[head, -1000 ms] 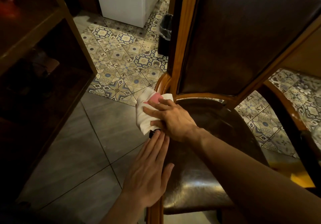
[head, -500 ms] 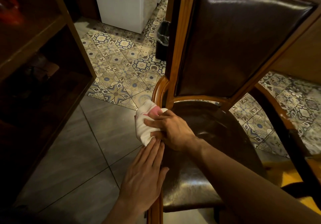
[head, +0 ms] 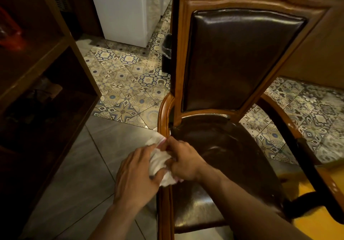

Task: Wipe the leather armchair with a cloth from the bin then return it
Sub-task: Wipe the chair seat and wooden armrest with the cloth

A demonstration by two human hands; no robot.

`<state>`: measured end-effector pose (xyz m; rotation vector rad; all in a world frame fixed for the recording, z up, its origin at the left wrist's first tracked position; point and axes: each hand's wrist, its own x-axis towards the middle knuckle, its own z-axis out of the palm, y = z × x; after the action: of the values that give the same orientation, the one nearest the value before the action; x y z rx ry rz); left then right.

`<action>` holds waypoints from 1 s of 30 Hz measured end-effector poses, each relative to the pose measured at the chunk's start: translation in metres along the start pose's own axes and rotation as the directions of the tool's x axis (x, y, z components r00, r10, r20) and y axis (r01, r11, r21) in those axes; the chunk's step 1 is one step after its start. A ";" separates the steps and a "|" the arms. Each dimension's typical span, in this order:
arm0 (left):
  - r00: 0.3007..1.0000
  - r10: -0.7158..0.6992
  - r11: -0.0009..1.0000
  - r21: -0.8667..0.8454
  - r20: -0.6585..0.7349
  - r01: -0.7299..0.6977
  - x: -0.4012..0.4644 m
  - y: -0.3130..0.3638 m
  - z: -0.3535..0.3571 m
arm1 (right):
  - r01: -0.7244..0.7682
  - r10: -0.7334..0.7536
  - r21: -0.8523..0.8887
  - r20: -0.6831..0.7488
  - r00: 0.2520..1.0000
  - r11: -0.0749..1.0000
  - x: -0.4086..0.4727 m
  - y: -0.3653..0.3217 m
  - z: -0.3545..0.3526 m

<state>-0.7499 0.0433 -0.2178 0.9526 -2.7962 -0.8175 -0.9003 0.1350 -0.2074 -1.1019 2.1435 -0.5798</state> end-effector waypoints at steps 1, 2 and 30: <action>1.000 0.014 1.000 -0.013 0.007 -0.014 -0.002 0.003 -0.001 | 0.002 -0.002 0.026 0.000 1.000 1.000 -0.005 -0.002 -0.003; 1.000 0.024 0.999 -0.024 0.011 -0.024 -0.004 0.007 -0.004 | 0.011 -0.010 0.042 -0.012 1.000 0.999 -0.012 -0.004 -0.005; 0.816 0.553 0.792 0.199 0.167 -0.577 -0.051 0.296 -0.119 | -0.047 -0.061 -0.178 -0.557 0.829 0.983 -0.280 -0.012 -0.197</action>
<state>-0.8426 0.2150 0.0394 0.0380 -3.0439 -0.4477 -0.9136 0.3784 0.0328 -1.1346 2.7498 -0.7991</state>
